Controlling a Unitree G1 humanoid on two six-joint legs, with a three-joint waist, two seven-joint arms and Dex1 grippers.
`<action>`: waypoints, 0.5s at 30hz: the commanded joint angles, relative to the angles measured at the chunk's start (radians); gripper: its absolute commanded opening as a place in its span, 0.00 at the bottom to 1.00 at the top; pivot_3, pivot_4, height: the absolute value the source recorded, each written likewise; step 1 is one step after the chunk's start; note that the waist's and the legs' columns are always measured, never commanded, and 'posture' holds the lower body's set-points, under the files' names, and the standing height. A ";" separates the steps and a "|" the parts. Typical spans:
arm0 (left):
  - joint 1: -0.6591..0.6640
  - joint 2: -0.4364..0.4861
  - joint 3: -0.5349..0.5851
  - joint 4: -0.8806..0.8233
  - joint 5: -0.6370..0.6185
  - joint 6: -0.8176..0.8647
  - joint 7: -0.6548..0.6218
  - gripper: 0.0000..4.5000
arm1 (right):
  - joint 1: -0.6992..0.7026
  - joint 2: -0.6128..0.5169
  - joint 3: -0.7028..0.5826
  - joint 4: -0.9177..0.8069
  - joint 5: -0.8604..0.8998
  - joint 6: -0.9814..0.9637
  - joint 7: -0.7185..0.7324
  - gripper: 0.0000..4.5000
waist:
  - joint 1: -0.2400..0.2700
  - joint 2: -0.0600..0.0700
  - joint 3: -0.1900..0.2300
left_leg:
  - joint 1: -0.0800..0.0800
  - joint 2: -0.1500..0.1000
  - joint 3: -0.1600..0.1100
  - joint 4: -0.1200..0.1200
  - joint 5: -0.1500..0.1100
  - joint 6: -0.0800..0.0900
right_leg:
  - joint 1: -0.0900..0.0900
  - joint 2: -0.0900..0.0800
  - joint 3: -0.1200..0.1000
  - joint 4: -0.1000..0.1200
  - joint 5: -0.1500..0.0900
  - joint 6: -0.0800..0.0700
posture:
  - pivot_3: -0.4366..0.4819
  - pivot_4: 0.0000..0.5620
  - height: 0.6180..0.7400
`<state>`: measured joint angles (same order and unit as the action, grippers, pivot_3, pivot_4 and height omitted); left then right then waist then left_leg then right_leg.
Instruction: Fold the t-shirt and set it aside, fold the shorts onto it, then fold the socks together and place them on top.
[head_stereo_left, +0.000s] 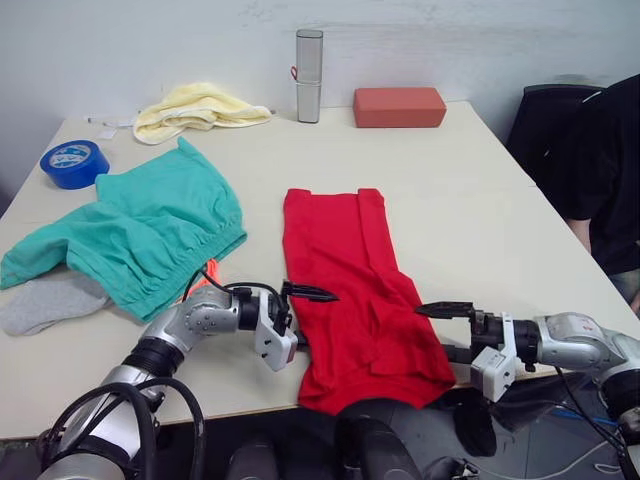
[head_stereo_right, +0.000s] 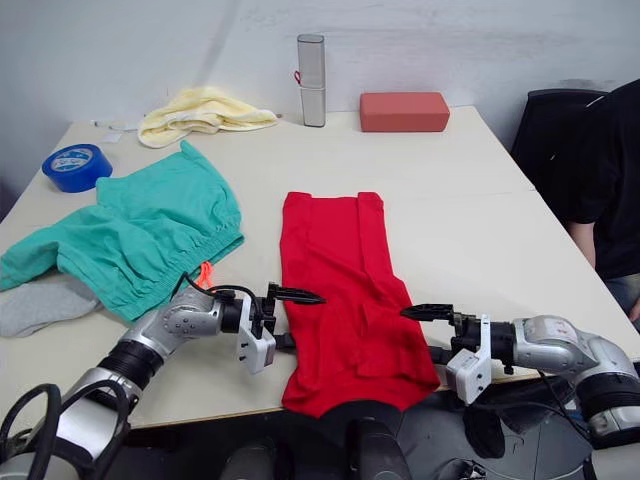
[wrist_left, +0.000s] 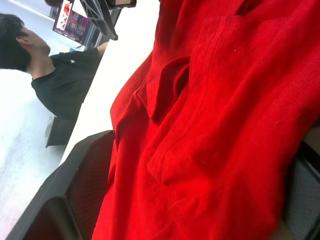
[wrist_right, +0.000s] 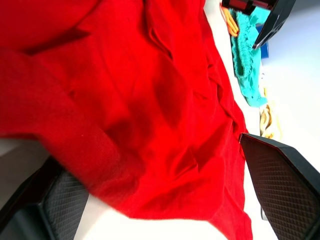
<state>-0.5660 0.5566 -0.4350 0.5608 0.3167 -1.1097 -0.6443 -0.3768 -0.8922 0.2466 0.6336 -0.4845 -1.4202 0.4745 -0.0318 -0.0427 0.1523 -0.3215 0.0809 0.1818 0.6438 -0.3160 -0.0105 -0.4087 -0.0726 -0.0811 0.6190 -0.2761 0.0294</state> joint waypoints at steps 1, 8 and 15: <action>0.035 0.024 -0.056 -0.006 -0.038 0.011 -0.072 0.79 | 0.002 0.006 0.079 0.021 0.003 -0.003 0.022 0.78 | -0.001 0.000 0.000 | 0.000 0.000 0.000 0.000 0.000 0.000 | -0.001 0.000 0.000 0.000 0.000 0.000 | 0.48 0.27 1.00; 0.086 0.074 -0.070 -0.068 -0.108 0.028 -0.131 0.27 | -0.017 -0.034 0.137 0.030 0.063 -0.040 0.017 0.20 | -0.002 0.006 0.003 | 0.002 0.000 0.002 -0.011 0.004 -0.006 | -0.005 0.001 0.001 0.003 -0.004 -0.003 | 0.48 0.27 1.00; 0.116 0.093 -0.063 -0.137 -0.169 0.077 -0.169 0.00 | -0.020 -0.046 0.165 0.004 0.120 -0.029 0.020 0.00 | -0.006 0.012 0.005 | 0.005 0.001 0.004 -0.013 0.002 -0.013 | -0.006 0.003 0.003 0.009 -0.014 -0.001 | 0.48 0.27 1.00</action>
<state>-0.4915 0.6320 -0.4676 0.4273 0.1498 -1.0456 -0.7719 -0.3932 -0.9157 0.4083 0.6662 -0.3998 -1.4511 0.4913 -0.0374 -0.0306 0.1573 -0.3167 0.0817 0.1853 0.6305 -0.3146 -0.0242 -0.4145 -0.0696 -0.0782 0.6280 -0.2909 0.0281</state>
